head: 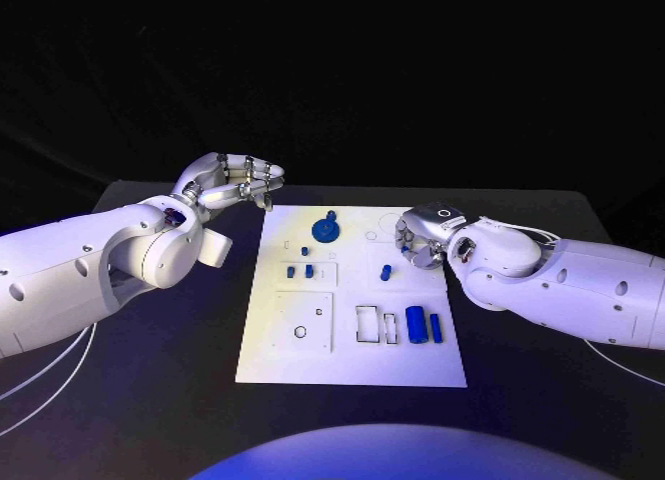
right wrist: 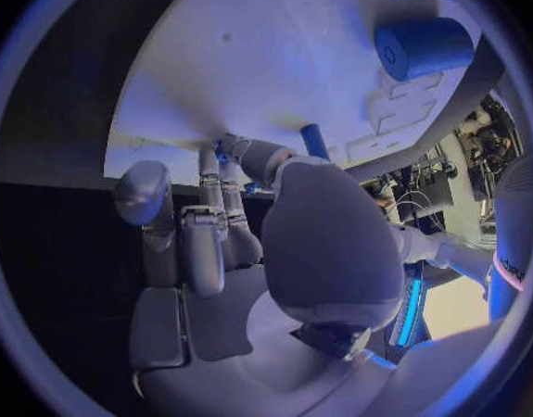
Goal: Assemble the parts on the task board
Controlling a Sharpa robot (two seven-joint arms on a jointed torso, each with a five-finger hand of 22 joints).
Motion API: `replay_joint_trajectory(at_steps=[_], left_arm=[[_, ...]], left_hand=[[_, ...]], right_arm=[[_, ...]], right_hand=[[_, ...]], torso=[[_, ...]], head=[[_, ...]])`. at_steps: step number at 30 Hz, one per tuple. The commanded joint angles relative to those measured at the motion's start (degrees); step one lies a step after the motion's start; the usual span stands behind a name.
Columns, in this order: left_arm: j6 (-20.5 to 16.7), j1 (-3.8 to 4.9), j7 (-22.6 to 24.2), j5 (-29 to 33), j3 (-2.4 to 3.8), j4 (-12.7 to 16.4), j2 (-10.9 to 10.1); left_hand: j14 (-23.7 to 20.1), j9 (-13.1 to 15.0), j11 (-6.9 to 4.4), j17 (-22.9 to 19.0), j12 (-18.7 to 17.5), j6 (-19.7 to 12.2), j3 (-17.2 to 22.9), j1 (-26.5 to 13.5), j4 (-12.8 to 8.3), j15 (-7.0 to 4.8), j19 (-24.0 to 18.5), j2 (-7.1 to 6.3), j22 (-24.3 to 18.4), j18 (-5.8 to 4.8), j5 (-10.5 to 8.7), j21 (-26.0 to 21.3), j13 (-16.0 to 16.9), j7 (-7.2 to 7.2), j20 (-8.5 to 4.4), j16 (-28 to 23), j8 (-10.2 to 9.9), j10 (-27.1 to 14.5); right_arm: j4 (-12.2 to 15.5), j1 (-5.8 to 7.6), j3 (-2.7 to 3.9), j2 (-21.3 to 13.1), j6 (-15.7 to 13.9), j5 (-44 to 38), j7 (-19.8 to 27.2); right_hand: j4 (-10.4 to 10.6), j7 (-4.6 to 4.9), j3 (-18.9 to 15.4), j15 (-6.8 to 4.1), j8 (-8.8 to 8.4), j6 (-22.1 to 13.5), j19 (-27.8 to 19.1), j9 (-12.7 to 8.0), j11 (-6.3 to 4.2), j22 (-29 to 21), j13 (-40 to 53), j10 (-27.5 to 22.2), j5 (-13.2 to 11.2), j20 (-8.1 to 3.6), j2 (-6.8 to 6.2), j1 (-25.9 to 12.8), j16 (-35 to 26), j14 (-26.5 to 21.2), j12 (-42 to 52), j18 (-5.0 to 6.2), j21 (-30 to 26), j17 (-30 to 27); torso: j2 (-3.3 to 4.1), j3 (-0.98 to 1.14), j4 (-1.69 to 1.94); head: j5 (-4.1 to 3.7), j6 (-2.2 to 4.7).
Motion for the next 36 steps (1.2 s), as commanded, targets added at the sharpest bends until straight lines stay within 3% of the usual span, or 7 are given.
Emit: replay_joint_trajectory(at_steps=[1, 12, 24, 29, 36], left_arm=[[0.86, 0.02, 0.06, 0.38, 0.06, 0.01, 0.11], [1.11, 0.02, -0.29, 0.32, 0.05, -0.58, 0.28], [1.16, -0.02, -0.42, 0.31, 0.05, -0.86, 0.57], [1.17, -0.08, -0.41, 0.31, 0.04, -0.82, 0.74], [1.21, -0.14, -0.47, 0.31, 0.04, -0.7, 1.04]], left_hand=[[-0.35, -0.12, 0.05, -0.1, 0.2, 0.09, 0.2, -0.2, -0.06, -0.01, -0.23, 0.37, -0.07, 0.49, 0.41, -0.39, -0.1, 0.02, 0.04, -0.34, 0.25, -0.23], [-0.37, -0.16, 0.09, -0.16, 0.15, 0.09, 0.29, 0.05, -0.2, -0.01, -0.2, 0.49, -0.09, 0.5, 0.47, -0.48, -0.18, 0.03, 0.04, -0.36, 0.27, -0.45], [-0.37, -0.2, 0.12, -0.18, 0.12, 0.01, 0.24, 0.02, -0.21, 0.02, -0.19, 0.44, -0.1, 0.49, 0.48, -0.52, -0.23, 0.09, 0.05, -0.35, 0.23, -0.61], [-0.37, -0.2, 0.12, -0.18, 0.12, 0.01, 0.24, 0.02, -0.21, 0.02, -0.19, 0.44, -0.1, 0.49, 0.48, -0.52, -0.23, 0.09, 0.05, -0.35, 0.23, -0.61], [-0.37, -0.2, 0.12, -0.18, 0.12, 0.01, 0.24, 0.02, -0.21, 0.02, -0.19, 0.44, -0.1, 0.49, 0.48, -0.52, -0.23, 0.09, 0.05, -0.35, 0.23, -0.61]], right_arm=[[0.1, -0.05, -0.01, -0.11, -2.68, -1.09, -2.12], [2.79, 0.29, 0.24, -1.73, -5.2, 0.84, -1.24], [9.1, 2.01, 0.64, -4.8, -5.74, 3.48, -1.6], [13.28, 1.96, 0.67, -4.21, -5.9, 4.18, -1.22], [15.95, 1.34, 0.54, -1.58, -5.34, 4.13, -0.66]], right_hand=[[0.07, -0.19, 0.39, -0.36, 0.36, 0.37, -0.14, 0.15, -1.65, 0.1, 0.13, 1.93, 0.15, -0.39, 0.8, 0.33, 0.2, 4.23, 0.3, -0.4, 0.34, 6.74], [0.23, -0.28, 0.17, -0.4, 0.64, 0.41, -0.18, 0.71, -1.66, 0.27, 0.39, 1.89, -0.41, -0.47, 0.43, -0.34, 0.19, 4.21, -0.02, -0.44, 0.41, 6.68], [0.43, -0.35, 0.11, -0.37, 0.7, 0.31, -0.19, 0.96, -1.63, 0.39, 0.48, 1.78, -0.29, -0.47, 0.32, -0.74, 0.18, 4.19, -0.28, -0.47, 0.49, 6.64], [0.4, -0.36, 0.18, -0.38, 0.68, 0.19, -0.21, 1.06, -1.65, 0.41, 0.53, 1.73, -0.05, -0.48, 0.3, -0.73, 0.19, 4.19, -0.4, -0.47, 0.47, 6.64], [0.36, -0.34, 0.25, -0.39, 0.65, 0.07, -0.22, 1.14, -1.63, 0.43, 0.57, 1.67, 0.14, -0.48, 0.3, -0.71, 0.2, 4.19, -0.51, -0.47, 0.47, 6.66]], torso=[[0.0, 0.0, -0.02], [-0.04, 0.0, -0.03], [-0.11, -0.01, -0.11], [0.03, 0.02, 0.0], [-0.04, -0.14, 0.07]], head=[[0.05, -0.03], [0.15, -0.01], [0.76, 0.08], [1.31, 0.15], [2.22, -0.17]])
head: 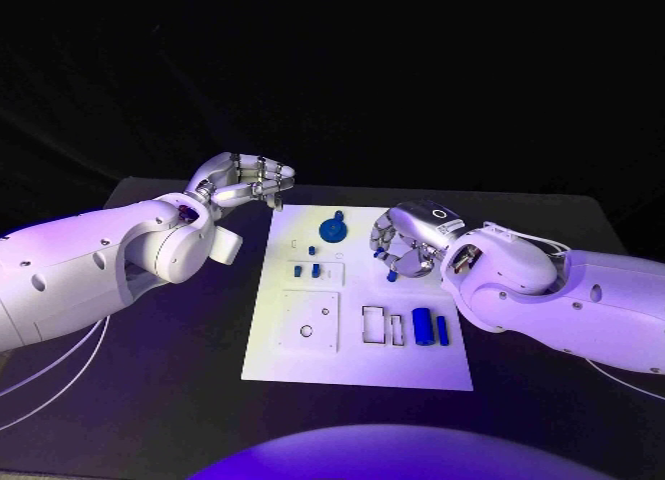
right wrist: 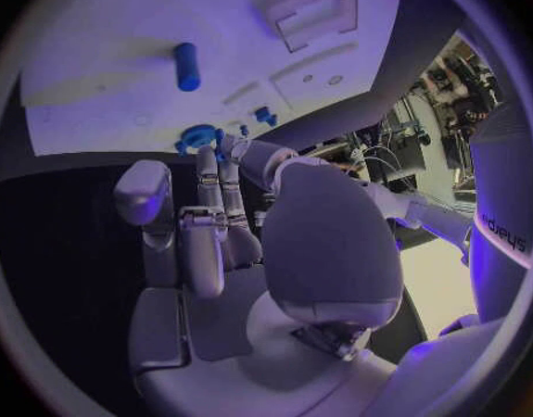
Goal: Assemble the parts on the task board
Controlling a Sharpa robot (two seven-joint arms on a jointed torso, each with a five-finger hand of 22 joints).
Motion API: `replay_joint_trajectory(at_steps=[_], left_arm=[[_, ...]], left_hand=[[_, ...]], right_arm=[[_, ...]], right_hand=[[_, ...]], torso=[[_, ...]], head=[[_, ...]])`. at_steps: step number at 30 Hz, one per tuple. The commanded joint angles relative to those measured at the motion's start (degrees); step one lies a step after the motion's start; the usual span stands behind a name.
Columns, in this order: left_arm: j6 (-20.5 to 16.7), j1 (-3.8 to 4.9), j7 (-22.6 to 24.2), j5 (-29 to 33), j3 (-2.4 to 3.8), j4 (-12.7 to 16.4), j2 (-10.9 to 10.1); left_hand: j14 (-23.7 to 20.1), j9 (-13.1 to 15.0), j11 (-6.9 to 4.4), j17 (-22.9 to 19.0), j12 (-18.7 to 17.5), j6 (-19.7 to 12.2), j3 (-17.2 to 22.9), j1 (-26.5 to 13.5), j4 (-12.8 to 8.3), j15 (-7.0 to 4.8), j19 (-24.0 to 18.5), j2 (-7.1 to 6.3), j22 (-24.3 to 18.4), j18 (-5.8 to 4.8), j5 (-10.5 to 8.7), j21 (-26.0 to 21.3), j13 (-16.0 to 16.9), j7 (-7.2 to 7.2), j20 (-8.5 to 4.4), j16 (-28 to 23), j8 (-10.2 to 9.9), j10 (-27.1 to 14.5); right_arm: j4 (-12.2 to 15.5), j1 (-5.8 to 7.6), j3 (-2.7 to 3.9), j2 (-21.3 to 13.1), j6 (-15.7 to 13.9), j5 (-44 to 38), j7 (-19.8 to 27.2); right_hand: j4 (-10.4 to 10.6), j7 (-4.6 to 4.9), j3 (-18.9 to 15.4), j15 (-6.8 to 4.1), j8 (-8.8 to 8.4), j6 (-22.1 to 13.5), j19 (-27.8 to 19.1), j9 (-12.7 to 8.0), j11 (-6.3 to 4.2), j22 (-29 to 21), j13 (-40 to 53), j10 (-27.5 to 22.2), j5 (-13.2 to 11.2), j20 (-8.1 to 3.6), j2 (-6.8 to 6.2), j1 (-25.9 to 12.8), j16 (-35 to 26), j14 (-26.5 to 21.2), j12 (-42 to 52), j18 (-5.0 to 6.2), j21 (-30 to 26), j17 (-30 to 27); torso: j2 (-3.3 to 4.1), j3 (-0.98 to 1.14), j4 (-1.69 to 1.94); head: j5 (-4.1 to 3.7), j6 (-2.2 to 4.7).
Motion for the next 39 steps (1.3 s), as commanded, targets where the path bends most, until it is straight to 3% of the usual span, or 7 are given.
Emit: replay_joint_trajectory(at_steps=[1, 2, 7, 18, 31, 39], left_arm=[[0.88, -0.02, 0.15, 0.3, 0.05, 0.23, 0.29], [0.87, -0.02, 0.14, 0.3, 0.05, 0.28, 0.35], [0.84, -0.03, 0.08, 0.31, 0.05, 0.52, 0.54], [0.58, -0.03, -0.02, 0.67, 0.05, 0.79, 0.99], [0.49, -0.01, -0.26, 0.78, 0.05, 0.86, 1.41], [0.54, 0.01, -0.38, 0.85, 0.05, 0.87, 1.55]], left_hand=[[-0.37, -0.09, -0.09, -0.07, 0.12, 0.01, 0.24, 0.02, -0.21, 0.02, -0.19, 0.44, -0.06, 0.49, 0.24, -0.31, -0.05, 0.09, 0.05, -0.35, 0.23, -0.4], [-0.37, -0.09, -0.09, -0.07, 0.12, 0.01, 0.24, 0.02, -0.21, 0.02, -0.19, 0.44, -0.06, 0.49, 0.24, -0.31, -0.05, 0.09, 0.05, -0.35, 0.23, -0.4], [-0.37, -0.13, -0.05, -0.1, 0.11, -0.07, 0.17, -0.07, -0.15, 0.06, -0.18, 0.45, -0.08, 0.47, 0.25, -0.38, -0.1, 0.15, 0.07, -0.34, 0.2, -0.54], [-0.37, -0.13, -0.05, -0.1, 0.11, -0.07, 0.17, -0.07, -0.15, 0.06, -0.18, 0.45, -0.08, 0.47, 0.25, -0.38, -0.1, 0.15, 0.07, -0.34, 0.2, -0.54], [-0.38, -0.18, -0.01, -0.14, 0.15, -0.14, 0.06, -0.25, -0.04, 0.12, -0.17, 0.46, -0.11, 0.45, 0.24, -0.47, -0.13, 0.19, 0.11, -0.33, 0.19, -0.64], [-0.39, -0.2, 0.0, -0.16, 0.17, -0.17, 0.0, -0.34, 0.02, 0.14, -0.17, 0.45, -0.13, 0.45, 0.25, -0.52, -0.15, 0.21, 0.13, -0.33, 0.18, -0.69]], right_arm=[[0.87, -0.4, -0.11, 1.18, 0.32, 0.18, 0.54], [1.05, -0.57, -0.15, 1.59, 0.47, 0.16, 0.63], [0.98, -1.61, -0.36, 3.73, 1.14, 0.13, 1.11], [-0.67, -4.09, -0.72, 7.7, 2.23, 0.12, 1.93], [-3.24, -6.51, -0.93, 10.84, 3.17, -0.06, 2.32], [-3.8, -7.08, -0.95, 11.35, 3.74, -0.14, 2.28]], right_hand=[[0.26, -0.02, 0.17, -0.4, 0.22, -0.04, 0.0, 0.01, -1.63, 0.07, 0.07, 1.67, 0.5, -0.27, -0.09, -0.68, 0.21, 4.19, -0.22, -0.47, 0.25, 6.67], [0.25, 0.01, 0.21, -0.39, 0.19, -0.13, 0.0, 0.06, -1.61, 0.09, 0.09, 1.61, 0.61, -0.27, -0.08, -0.68, 0.19, 4.19, -0.3, -0.47, 0.25, 6.64], [0.24, 0.04, 0.24, -0.37, 0.16, -0.22, -0.04, 0.11, -1.58, 0.07, 0.11, 1.55, 0.71, -0.27, -0.06, -0.69, 0.18, 4.18, -0.39, -0.46, 0.19, 6.61], [0.19, 0.1, 0.33, -0.34, 0.09, -0.41, -0.06, 0.2, -1.53, 0.1, 0.15, 1.44, 0.88, -0.26, -0.01, -0.66, 0.2, 4.18, -0.55, -0.46, 0.17, 6.65], [0.14, 0.16, 0.38, -0.3, 0.02, -0.6, -0.09, 0.29, -1.47, 0.11, 0.19, 1.33, 1.02, -0.24, 0.03, -0.66, 0.21, 4.18, -0.7, -0.46, 0.12, 6.66], [0.13, 0.18, 0.38, -0.29, 0.01, -0.63, -0.09, 0.3, -1.45, 0.11, 0.2, 1.31, 1.04, -0.23, 0.04, -0.67, 0.2, 4.18, -0.72, -0.46, 0.12, 6.64]], torso=[[-0.01, -0.14, 0.08], [0.01, -0.13, 0.07], [0.06, -0.11, 0.0], [0.07, -0.09, 0.0], [0.1, -0.13, -0.06], [0.07, -0.09, 0.0]], head=[[0.45, -0.21], [0.9, -0.33], [1.66, -0.46], [2.74, -1.14], [3.62, -1.51], [3.88, -1.68]])
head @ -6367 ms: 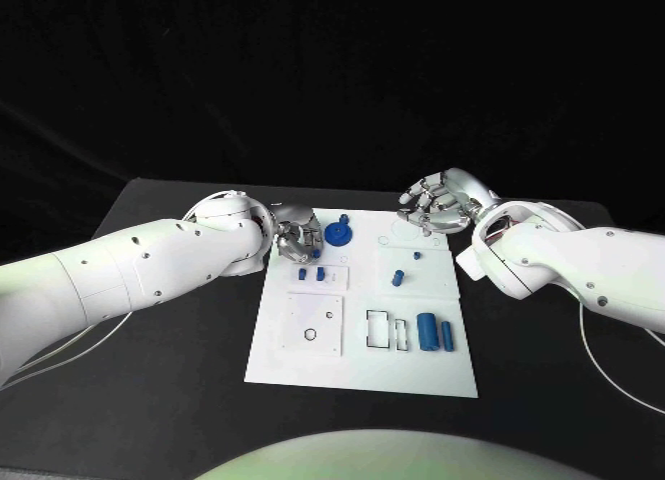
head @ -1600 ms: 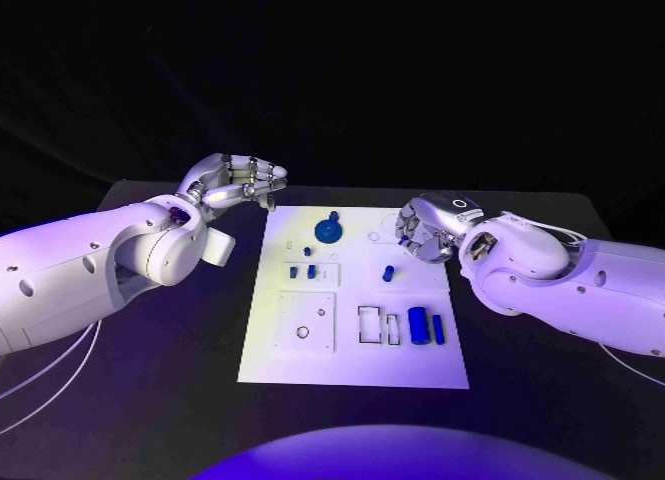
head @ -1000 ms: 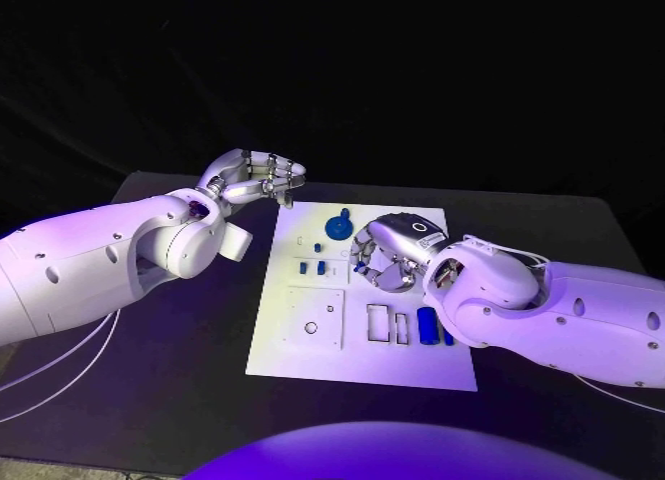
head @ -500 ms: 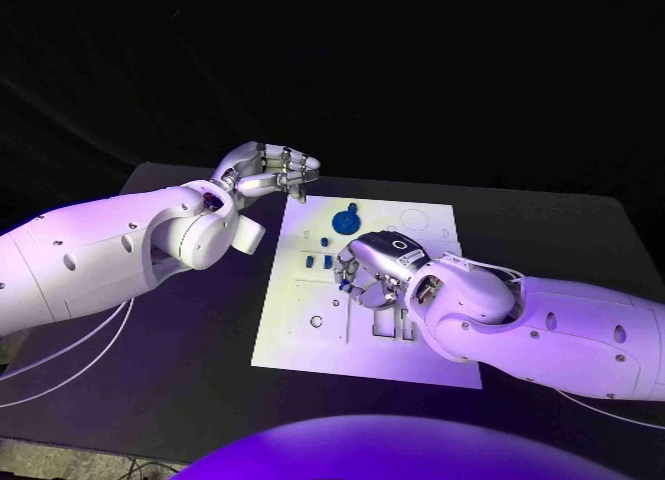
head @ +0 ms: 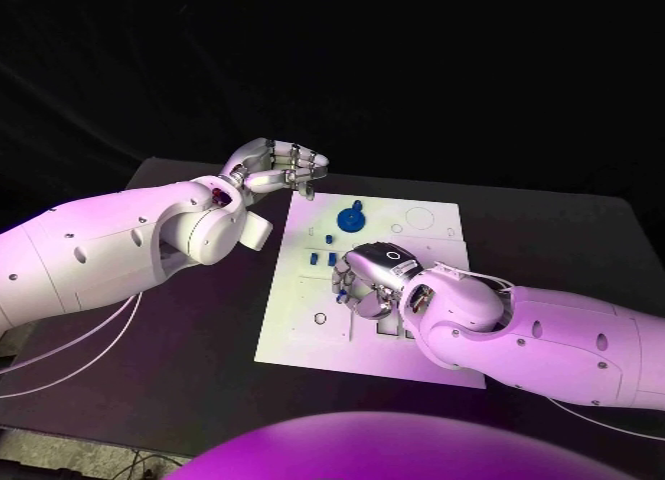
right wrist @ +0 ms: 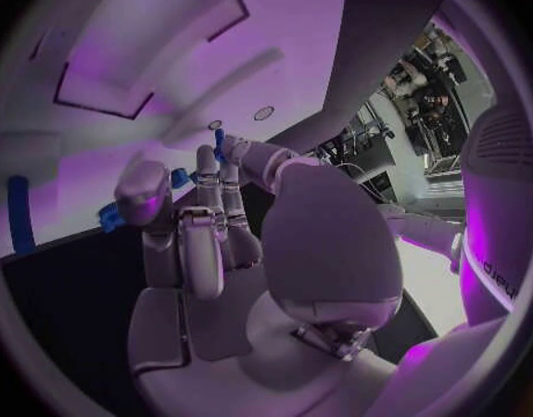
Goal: Assemble the parts on the task board
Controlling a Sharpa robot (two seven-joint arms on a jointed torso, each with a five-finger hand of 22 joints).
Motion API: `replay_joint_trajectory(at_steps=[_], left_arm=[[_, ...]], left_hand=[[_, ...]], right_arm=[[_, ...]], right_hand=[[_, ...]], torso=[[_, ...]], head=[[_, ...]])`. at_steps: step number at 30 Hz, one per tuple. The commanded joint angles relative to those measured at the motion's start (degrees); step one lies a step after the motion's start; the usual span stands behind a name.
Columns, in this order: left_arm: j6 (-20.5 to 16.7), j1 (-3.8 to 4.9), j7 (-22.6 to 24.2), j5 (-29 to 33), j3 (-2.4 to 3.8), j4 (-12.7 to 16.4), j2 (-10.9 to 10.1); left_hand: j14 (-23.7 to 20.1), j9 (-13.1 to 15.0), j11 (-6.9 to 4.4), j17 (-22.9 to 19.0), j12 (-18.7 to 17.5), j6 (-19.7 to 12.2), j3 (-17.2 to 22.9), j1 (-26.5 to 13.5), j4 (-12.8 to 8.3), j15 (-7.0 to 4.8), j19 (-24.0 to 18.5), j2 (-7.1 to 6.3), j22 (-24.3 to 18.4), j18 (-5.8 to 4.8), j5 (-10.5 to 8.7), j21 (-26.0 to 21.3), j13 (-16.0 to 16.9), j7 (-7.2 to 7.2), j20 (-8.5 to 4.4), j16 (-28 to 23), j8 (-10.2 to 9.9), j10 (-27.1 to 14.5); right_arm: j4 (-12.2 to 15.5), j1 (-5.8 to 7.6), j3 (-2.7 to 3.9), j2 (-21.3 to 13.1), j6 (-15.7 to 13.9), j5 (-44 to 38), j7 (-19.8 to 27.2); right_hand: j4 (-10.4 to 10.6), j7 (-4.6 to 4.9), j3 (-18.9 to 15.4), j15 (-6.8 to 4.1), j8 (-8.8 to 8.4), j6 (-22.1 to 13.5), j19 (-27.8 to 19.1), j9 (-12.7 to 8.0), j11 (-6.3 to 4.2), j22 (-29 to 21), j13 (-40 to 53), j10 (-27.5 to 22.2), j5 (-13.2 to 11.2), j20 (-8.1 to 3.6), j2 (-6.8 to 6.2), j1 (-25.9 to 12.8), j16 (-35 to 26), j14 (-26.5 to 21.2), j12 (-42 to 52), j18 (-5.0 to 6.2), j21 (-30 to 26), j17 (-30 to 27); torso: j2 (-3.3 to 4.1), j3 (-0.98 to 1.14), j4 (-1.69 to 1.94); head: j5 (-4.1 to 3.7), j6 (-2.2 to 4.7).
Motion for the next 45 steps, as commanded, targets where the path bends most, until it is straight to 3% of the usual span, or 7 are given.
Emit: replay_joint_trajectory(at_steps=[1, 37, 41, 43, 45], left_arm=[[0.53, 0.04, 0.08, 0.49, 0.05, 0.16, 0.14], [0.95, 0.06, -0.46, 0.51, 0.06, 0.23, -0.04], [1.01, 0.06, -0.5, 0.51, 0.06, 0.22, -0.03], [1.07, 0.06, -0.57, 0.51, 0.06, 0.2, -0.03], [1.14, 0.06, -0.63, 0.51, 0.06, 0.19, -0.03]], left_hand=[[-0.4, -0.08, 0.01, -0.05, 0.17, -0.18, -0.01, -0.36, 0.03, 0.14, -0.17, 0.45, -0.09, 0.44, 0.25, -0.31, -0.05, 0.21, 0.13, -0.33, 0.18, -0.28], [-0.47, -0.16, 0.05, -0.12, 0.24, -0.35, -0.22, -0.59, 0.18, 0.2, -0.18, 0.41, -0.18, 0.43, 0.21, -0.52, -0.12, 0.25, 0.18, -0.32, 0.13, -0.49], [-0.47, -0.16, 0.05, -0.12, 0.24, -0.35, -0.22, -0.59, 0.18, 0.2, -0.18, 0.41, -0.18, 0.43, 0.21, -0.52, -0.12, 0.25, 0.18, -0.32, 0.13, -0.49], [-0.47, -0.16, 0.05, -0.12, 0.24, -0.35, -0.22, -0.59, 0.18, 0.2, -0.18, 0.41, -0.18, 0.43, 0.21, -0.52, -0.12, 0.25, 0.18, -0.32, 0.13, -0.49], [-0.47, -0.16, 0.05, -0.12, 0.24, -0.35, -0.22, -0.59, 0.18, 0.2, -0.18, 0.41, -0.18, 0.43, 0.21, -0.52, -0.12, 0.25, 0.18, -0.32, 0.13, -0.49]], right_arm=[[-0.09, -0.13, 0.0, 0.11, 1.49, -0.55, 0.46], [-1.28, -0.78, -0.16, 1.51, 4.31, -1.99, -0.44], [-1.46, -0.81, -0.2, 1.54, 4.75, -1.75, -0.15], [-1.53, -0.81, -0.21, 1.45, 4.48, -1.57, 0.05], [-1.53, -0.81, -0.22, 1.31, 3.89, -1.43, 0.17]], right_hand=[[-0.03, 0.11, 0.24, -0.3, 0.37, -0.17, -0.09, 0.04, -1.45, 0.07, -0.02, 1.3, 0.35, -0.24, 0.3, -0.43, 0.2, 4.18, -0.28, -0.46, 0.12, 6.6], [-0.2, 0.22, 0.12, -0.17, 0.2, -0.56, -0.24, 0.23, -1.3, 0.0, 0.11, 1.01, 0.34, -0.15, 0.09, -0.6, 0.15, 4.14, -0.61, -0.42, -0.15, 6.48], [-0.06, 0.97, -0.02, 0.63, -1.43, -2.84, -0.81, -0.04, -0.35, -0.39, 0.02, -1.25, 0.92, 0.39, -0.79, -1.86, 0.04, 4.04, -2.12, -0.32, -1.22, 6.21], [0.11, 1.81, 0.0, 1.42, -2.77, -4.62, -1.53, -0.5, 0.63, -1.19, -0.52, -3.74, 1.54, 0.99, -1.56, -2.68, -0.29, 3.84, -3.53, -0.1, -2.83, 5.55], [0.2, 2.1, 0.0, 1.85, -3.03, -4.71, -2.39, -0.57, 1.16, -2.23, -0.96, -5.37, 1.61, 1.4, -1.79, -3.03, -0.89, 3.5, -4.29, 0.24, -4.76, 4.4]], torso=[[-0.02, 0.02, 0.0], [-0.06, 0.05, 0.0], [-0.09, 0.03, -0.04], [-0.11, 0.02, -0.04], [-0.13, 0.02, -0.02]], head=[[0.2, -0.02], [0.79, -0.02], [0.79, -0.02], [0.77, -0.02], [0.75, -0.02]])
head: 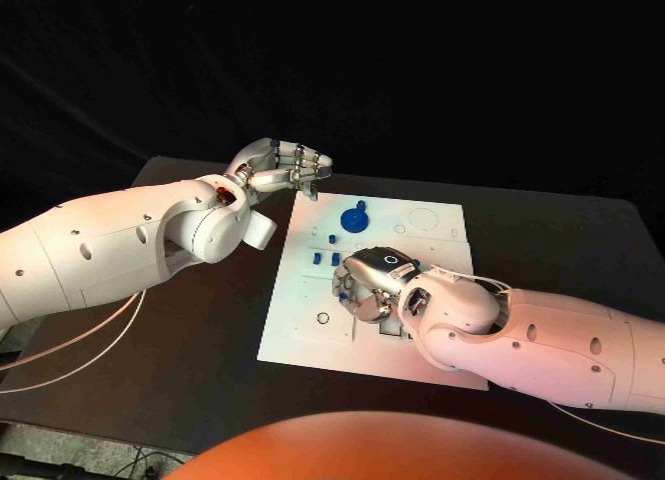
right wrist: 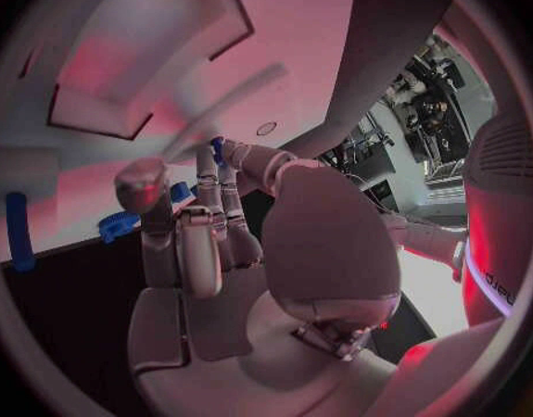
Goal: Assemble the parts on the task board
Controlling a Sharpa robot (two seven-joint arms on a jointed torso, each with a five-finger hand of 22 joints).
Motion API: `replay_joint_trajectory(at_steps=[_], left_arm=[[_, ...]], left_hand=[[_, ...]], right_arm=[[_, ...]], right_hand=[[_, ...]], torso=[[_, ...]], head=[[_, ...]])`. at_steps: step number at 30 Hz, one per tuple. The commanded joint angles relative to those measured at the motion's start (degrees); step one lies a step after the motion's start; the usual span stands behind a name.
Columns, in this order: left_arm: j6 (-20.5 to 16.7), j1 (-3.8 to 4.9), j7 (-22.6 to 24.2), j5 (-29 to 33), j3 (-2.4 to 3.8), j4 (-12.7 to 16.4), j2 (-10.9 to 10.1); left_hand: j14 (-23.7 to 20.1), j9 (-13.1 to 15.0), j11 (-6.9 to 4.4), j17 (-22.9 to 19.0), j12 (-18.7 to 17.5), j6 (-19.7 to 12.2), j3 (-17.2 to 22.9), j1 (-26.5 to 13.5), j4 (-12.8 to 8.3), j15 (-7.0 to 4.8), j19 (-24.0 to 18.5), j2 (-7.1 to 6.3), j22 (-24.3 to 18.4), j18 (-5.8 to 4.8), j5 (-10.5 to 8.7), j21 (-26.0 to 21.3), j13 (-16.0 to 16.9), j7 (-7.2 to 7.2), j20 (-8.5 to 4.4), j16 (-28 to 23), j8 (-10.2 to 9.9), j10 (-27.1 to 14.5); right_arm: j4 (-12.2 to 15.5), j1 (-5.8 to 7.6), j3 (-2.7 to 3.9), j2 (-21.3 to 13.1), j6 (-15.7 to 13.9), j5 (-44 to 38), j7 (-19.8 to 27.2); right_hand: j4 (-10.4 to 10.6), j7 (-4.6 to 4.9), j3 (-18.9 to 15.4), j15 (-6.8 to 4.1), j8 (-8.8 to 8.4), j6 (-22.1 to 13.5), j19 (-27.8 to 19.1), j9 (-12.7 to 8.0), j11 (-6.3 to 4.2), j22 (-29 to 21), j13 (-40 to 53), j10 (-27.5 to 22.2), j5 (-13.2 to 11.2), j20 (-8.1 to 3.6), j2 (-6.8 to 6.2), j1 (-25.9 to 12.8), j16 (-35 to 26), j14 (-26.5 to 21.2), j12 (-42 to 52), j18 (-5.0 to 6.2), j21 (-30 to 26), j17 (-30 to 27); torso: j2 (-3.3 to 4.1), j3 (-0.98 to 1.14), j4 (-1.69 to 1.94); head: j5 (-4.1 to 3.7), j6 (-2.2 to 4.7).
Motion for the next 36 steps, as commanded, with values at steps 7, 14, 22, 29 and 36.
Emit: replay_joint_trajectory(at_steps=[7, 14, 22, 29, 36], left_arm=[[1.44, 0.04, -0.21, 0.33, 0.05, 0.04, 0.03], [1.78, 0.04, -0.38, 0.31, 0.05, -0.17, -0.06], [1.96, 0.03, -0.43, 0.31, 0.05, -0.32, -0.12], [2.14, 0.02, -0.49, 0.31, 0.04, -0.39, -0.13], [2.4, 0.02, -0.54, 0.28, 0.04, -0.38, -0.15]], left_hand=[[-0.31, -0.07, 0.07, -0.11, 0.26, -0.17, -0.28, -0.38, 0.2, 0.01, -0.19, 0.2, -0.09, 0.43, 0.15, -0.38, -0.11, 0.05, 0.2, -0.32, 0.14, -0.64], [-0.32, -0.08, 0.08, -0.11, 0.26, -0.17, -0.3, -0.38, 0.2, 0.02, -0.19, 0.2, -0.1, 0.43, 0.12, -0.4, -0.12, 0.05, 0.21, -0.32, 0.14, -0.67], [-0.35, -0.09, 0.09, -0.12, 0.28, -0.18, -0.33, -0.39, 0.22, 0.03, -0.19, 0.22, -0.12, 0.43, 0.03, -0.45, -0.13, 0.05, 0.22, -0.31, 0.15, -0.72], [-0.35, -0.09, 0.09, -0.12, 0.28, -0.18, -0.33, -0.39, 0.22, 0.03, -0.19, 0.22, -0.12, 0.43, 0.03, -0.45, -0.13, 0.05, 0.22, -0.31, 0.15, -0.72], [-0.35, -0.09, 0.09, -0.12, 0.28, -0.18, -0.33, -0.39, 0.22, 0.03, -0.19, 0.22, -0.12, 0.43, 0.03, -0.45, -0.13, 0.05, 0.22, -0.31, 0.15, -0.72]], right_arm=[[1.87, -0.23, -0.13, -2.0, -2.63, 0.63, 0.7], [5.89, 0.78, 0.37, -6.13, -3.97, 1.91, 0.05], [9.81, 3.4, 0.91, -11.81, -4.96, 3.31, -0.64], [8.65, 6.06, 1.1, -15.41, -2.21, 5.1, -0.59], [6.34, 6.98, 1.11, -17.12, 1.65, 4.13, 0.7]], right_hand=[[-0.06, 1.15, -1.15, 1.19, -1.8, -2.09, -3.15, -0.88, 1.47, -3.93, -1.45, -4.86, 0.17, 1.05, -1.38, -1.08, -2.25, 2.49, -0.49, 1.37, -7.13, 1.42], [-0.25, 1.12, -2.45, 1.25, -2.17, -2.59, -3.33, -1.1, 1.49, -4.35, -1.63, -5.48, 0.31, 1.21, -2.0, -1.19, -2.51, 2.37, 0.08, 1.49, -7.86, 1.07], [-0.16, 1.06, -3.32, 1.21, -2.18, -2.44, -2.95, -1.15, 1.42, -4.06, -1.64, -5.4, 0.8, 1.23, -1.87, -1.14, -2.18, 2.58, 0.65, 1.39, -7.34, 1.7], [-0.18, 0.94, -4.45, 1.16, -2.93, -3.49, -2.27, -1.59, 1.36, -3.61, -1.86, -5.86, 0.67, 1.18, -2.06, -0.93, -1.94, 2.77, 1.03, 1.21, -6.51, 2.07], [2.22, 1.0, -13.49, 1.31, -4.27, -4.75, -1.58, -3.19, 1.5, -3.68, -2.83, -8.07, -1.87, 1.34, -0.53, 0.99, -1.4, 3.04, 2.46, 1.11, -6.76, 2.94]], torso=[[0.0, 0.03, 0.01], [-0.11, -0.01, -0.09], [-0.04, 0.12, -0.16], [-0.08, 0.01, -0.09], [0.12, 0.08, 0.07]], head=[[-0.17, 0.01], [-0.43, 0.01], [-0.97, 0.04], [-1.66, 0.43], [-2.01, 0.55]])
